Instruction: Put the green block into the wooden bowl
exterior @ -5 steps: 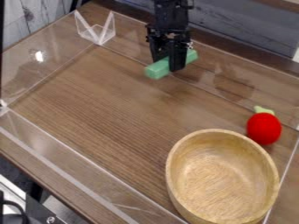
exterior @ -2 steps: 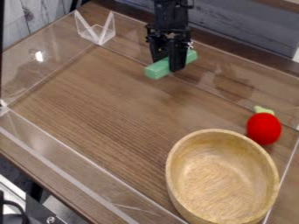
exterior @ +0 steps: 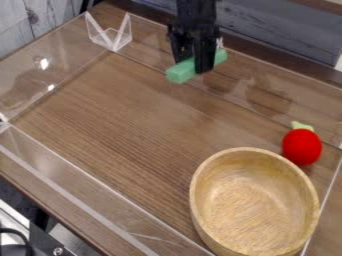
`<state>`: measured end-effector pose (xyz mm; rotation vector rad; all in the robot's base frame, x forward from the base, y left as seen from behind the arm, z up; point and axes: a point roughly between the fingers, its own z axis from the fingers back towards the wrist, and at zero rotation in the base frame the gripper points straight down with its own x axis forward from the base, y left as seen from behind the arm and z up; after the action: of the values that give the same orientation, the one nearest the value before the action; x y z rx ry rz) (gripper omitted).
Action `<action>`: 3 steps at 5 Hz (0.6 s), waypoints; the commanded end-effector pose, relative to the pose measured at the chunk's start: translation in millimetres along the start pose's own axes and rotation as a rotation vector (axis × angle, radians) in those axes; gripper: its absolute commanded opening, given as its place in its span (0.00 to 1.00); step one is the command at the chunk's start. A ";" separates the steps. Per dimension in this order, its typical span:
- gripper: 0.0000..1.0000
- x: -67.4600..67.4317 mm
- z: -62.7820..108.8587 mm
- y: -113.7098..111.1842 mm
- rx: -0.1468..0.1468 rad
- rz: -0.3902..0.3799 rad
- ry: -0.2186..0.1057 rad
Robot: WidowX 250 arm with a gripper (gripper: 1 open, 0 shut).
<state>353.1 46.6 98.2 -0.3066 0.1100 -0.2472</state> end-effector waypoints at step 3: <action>0.00 -48.3 25.7 -88.3 -0.048 -0.061 -0.025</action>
<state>288.7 -15.6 135.9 -0.3807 0.1479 -0.2890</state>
